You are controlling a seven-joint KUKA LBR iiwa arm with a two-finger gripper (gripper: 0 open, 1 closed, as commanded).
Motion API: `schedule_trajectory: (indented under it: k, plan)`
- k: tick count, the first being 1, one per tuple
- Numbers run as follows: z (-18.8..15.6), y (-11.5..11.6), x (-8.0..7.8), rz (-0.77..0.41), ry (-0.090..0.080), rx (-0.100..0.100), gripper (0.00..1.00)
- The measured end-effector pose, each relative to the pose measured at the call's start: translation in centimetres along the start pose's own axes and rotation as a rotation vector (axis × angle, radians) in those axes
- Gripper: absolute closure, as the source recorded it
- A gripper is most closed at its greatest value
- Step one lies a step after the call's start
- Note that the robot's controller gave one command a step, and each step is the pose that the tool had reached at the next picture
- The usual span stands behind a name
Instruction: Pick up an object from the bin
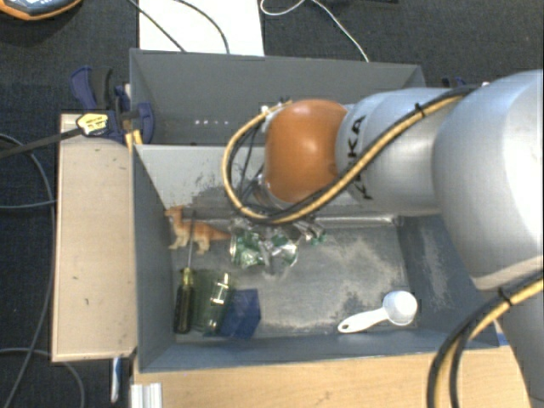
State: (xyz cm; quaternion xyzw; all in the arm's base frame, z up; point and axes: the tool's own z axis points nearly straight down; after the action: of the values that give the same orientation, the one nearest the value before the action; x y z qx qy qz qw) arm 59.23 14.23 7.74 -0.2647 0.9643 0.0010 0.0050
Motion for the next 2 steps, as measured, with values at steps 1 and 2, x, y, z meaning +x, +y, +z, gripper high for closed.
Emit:
schedule_trajectory:
  k: [1, 2]
  plan:
    - [-1.2, 0.1, 0.1, 0.001, 0.006, -0.002, 1.00]
    - [-3.2, 0.1, 0.1, 0.002, 0.006, -0.002, 1.00]
